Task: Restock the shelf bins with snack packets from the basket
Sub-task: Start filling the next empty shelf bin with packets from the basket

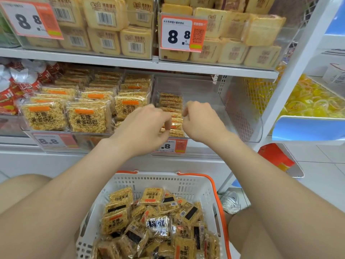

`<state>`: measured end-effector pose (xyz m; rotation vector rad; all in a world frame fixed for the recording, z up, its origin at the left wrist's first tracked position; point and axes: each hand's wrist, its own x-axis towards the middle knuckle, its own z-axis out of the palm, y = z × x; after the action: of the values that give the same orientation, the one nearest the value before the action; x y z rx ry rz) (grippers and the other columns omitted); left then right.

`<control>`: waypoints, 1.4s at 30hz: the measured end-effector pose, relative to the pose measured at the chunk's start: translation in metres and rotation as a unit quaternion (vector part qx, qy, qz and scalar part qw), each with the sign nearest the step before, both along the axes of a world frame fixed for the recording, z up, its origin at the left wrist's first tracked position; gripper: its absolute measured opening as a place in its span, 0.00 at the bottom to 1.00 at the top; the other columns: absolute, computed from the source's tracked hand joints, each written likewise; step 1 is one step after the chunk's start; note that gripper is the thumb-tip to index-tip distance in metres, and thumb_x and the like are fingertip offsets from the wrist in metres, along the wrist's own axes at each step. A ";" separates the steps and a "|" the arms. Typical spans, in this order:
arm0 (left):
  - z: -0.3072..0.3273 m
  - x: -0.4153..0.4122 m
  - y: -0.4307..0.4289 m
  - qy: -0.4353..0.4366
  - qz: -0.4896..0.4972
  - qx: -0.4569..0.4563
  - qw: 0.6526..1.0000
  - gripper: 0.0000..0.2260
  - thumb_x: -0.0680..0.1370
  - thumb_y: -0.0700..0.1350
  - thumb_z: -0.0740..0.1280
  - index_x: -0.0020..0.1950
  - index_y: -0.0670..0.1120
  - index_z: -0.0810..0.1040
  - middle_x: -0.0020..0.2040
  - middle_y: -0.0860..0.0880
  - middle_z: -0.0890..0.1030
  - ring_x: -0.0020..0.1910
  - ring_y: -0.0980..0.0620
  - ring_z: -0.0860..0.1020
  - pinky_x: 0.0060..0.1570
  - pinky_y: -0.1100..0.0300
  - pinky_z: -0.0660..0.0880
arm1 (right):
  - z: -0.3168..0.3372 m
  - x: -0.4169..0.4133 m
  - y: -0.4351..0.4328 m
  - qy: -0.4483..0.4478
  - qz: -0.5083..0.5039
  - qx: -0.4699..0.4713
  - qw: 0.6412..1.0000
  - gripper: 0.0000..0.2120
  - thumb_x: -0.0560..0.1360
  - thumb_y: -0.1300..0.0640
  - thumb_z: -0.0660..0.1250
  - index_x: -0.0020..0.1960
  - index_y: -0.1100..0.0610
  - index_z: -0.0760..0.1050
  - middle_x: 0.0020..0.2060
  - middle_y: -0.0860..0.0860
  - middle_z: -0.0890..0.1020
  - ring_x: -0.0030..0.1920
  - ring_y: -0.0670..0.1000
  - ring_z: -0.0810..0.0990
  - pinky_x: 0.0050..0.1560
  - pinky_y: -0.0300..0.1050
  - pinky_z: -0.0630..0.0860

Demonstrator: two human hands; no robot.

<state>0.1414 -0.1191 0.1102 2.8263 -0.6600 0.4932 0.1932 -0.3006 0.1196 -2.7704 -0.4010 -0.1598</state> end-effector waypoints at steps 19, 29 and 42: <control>-0.134 -0.038 -0.078 0.335 -0.082 0.267 0.900 0.12 0.83 0.43 0.59 0.43 0.47 0.76 0.38 0.50 0.77 0.33 0.49 0.74 0.37 0.49 0.79 | -0.136 -0.076 -0.070 0.249 0.163 -0.289 0.910 0.07 0.78 0.67 0.63 0.46 0.56 0.76 0.43 0.53 0.78 0.40 0.55 0.78 0.35 0.46 0.73; -0.194 -0.035 -0.095 0.386 -0.107 0.289 0.870 0.10 0.81 0.40 0.60 0.51 0.45 0.81 0.43 0.48 0.82 0.38 0.47 0.81 0.37 0.52 0.81 | -0.222 -0.111 -0.095 0.322 0.270 -0.491 0.763 0.17 0.79 0.61 0.69 0.67 0.54 0.76 0.59 0.53 0.78 0.62 0.58 0.74 0.66 0.56 0.67; -0.149 -0.028 -0.081 0.420 -0.081 0.230 0.874 0.21 0.80 0.34 0.64 0.70 0.50 0.76 0.57 0.51 0.79 0.53 0.46 0.81 0.53 0.47 0.82 | -0.170 -0.082 -0.077 0.304 0.257 -0.255 0.881 0.10 0.76 0.66 0.69 0.45 0.54 0.86 0.41 0.46 0.83 0.40 0.50 0.78 0.43 0.45 0.78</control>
<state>0.1138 -0.2001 -0.0393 2.9070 -0.8600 -1.0060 0.1113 -0.3774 -0.0505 -2.8495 -1.0918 1.0537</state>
